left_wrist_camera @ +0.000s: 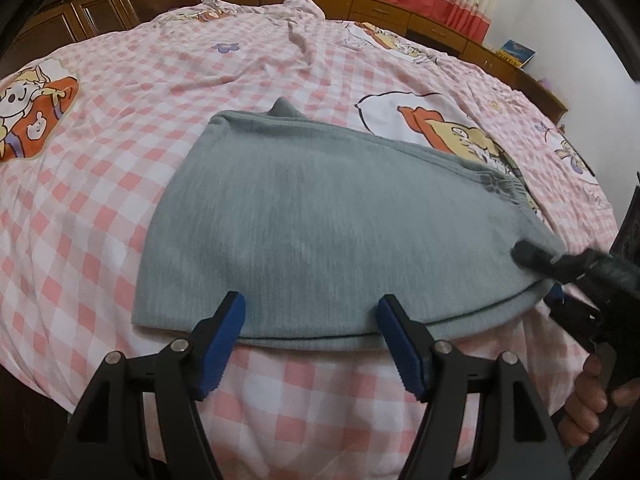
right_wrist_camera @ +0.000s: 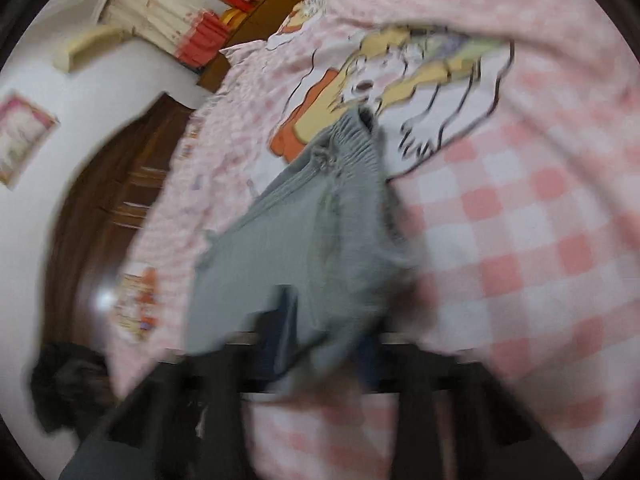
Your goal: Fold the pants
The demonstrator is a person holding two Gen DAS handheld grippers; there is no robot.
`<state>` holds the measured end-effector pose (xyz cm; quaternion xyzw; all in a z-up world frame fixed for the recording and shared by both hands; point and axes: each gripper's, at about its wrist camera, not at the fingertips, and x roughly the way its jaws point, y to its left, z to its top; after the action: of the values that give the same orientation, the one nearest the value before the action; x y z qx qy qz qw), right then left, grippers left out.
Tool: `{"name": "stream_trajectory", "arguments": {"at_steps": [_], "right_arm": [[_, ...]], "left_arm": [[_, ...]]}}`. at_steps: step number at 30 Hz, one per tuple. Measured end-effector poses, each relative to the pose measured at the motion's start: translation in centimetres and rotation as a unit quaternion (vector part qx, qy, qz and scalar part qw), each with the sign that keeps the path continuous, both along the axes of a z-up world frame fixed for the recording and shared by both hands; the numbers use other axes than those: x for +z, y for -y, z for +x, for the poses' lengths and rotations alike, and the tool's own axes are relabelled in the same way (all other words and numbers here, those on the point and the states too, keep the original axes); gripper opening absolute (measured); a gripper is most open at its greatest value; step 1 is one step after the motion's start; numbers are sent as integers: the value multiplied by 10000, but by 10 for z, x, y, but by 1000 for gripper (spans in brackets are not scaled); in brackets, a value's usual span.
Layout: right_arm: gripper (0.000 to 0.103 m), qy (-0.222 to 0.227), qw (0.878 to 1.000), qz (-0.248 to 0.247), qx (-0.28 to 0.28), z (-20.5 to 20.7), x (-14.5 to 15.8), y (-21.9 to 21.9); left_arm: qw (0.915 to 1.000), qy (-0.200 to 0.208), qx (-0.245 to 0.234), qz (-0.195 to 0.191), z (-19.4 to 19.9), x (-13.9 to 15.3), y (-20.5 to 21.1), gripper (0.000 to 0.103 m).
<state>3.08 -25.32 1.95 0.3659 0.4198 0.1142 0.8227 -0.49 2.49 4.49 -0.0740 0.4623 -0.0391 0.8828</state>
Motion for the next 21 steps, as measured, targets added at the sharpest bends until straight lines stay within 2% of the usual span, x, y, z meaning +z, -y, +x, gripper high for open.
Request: {"name": "stream_trajectory", "arguments": {"at_steps": [2, 4, 5, 7, 8, 12, 14, 16, 17, 21], "right_arm": [[15, 274, 9987, -431, -30, -4, 16, -8], [14, 512, 9903, -1285, 96, -3, 39, -28], [14, 672, 9811, -1798, 229, -2, 53, -43], [14, 899, 9630, -2498, 469, 1, 70, -66], [14, 1028, 9489, -2906, 680, 4, 80, -84], [13, 1559, 9060, -3730, 1252, 7, 101, -135], [13, 1830, 8781, -4138, 1557, 5, 107, -164], [13, 2088, 8436, -4553, 1937, 2, 106, -201], [13, 2181, 8279, -4691, 2168, 1, 103, -219], [13, 2306, 7893, -4879, 2930, -2, 82, -270]], "left_arm": [[9998, 56, 77, -183, -3, 5, -10, 72], [9992, 154, 211, -296, -6, 12, -24, 72], [9989, 193, 279, -332, -7, 15, -30, 72], [9976, 259, 486, -410, -8, 22, -50, 72], [9970, 276, 592, -425, -9, 23, -58, 72], [9925, 387, 1088, -398, -13, 28, -99, 72], [9899, 410, 1310, -349, -16, 27, -119, 72], [9879, 389, 1461, -360, -18, 23, -134, 72], [9865, 360, 1546, -414, -19, 19, -142, 72], [9832, 251, 1722, -558, -23, 6, -163, 72]]}}
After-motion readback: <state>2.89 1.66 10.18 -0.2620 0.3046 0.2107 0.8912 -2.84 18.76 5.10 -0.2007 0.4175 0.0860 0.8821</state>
